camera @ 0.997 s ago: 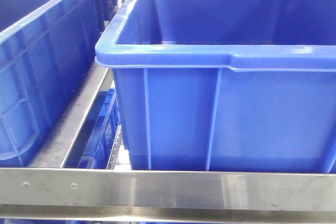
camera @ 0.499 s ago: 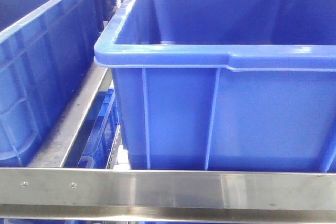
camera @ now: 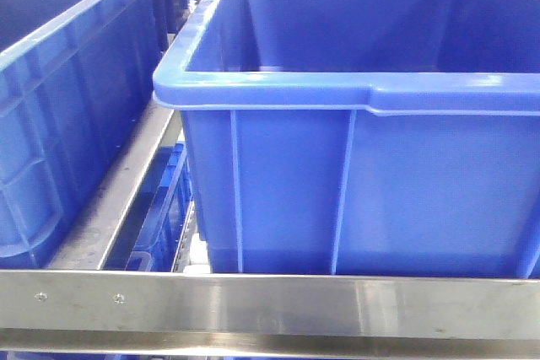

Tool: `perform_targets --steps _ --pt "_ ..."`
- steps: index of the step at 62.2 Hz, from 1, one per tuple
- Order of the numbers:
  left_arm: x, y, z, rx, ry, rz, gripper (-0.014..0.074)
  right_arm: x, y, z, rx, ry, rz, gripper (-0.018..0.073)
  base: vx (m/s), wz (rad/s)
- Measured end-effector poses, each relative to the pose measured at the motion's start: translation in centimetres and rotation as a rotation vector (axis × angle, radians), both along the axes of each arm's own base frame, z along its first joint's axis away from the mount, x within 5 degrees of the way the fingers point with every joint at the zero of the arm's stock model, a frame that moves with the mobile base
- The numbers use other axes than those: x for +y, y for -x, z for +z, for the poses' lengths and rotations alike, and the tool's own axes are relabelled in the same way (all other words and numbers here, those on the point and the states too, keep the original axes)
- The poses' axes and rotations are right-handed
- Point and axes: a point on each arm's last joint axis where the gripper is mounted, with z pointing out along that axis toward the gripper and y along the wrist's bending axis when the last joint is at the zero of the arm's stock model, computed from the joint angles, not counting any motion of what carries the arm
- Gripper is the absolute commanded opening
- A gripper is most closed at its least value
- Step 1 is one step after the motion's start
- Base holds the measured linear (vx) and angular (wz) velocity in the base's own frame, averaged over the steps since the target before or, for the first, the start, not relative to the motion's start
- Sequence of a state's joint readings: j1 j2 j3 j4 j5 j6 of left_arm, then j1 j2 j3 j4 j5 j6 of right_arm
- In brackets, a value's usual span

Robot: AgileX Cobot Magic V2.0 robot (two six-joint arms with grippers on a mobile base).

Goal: Pick red cube and place on left shelf

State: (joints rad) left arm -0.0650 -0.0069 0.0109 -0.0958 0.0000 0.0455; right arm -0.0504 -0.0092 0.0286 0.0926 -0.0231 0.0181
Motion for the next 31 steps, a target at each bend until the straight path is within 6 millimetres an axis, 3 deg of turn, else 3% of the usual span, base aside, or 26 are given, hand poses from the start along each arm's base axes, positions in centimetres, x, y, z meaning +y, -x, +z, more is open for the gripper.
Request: perform_targets --steps 31 --pt "0.00 0.00 0.00 0.000 0.000 0.000 0.0122 0.00 0.00 0.00 0.000 -0.001 0.000 0.0017 0.00 -0.02"
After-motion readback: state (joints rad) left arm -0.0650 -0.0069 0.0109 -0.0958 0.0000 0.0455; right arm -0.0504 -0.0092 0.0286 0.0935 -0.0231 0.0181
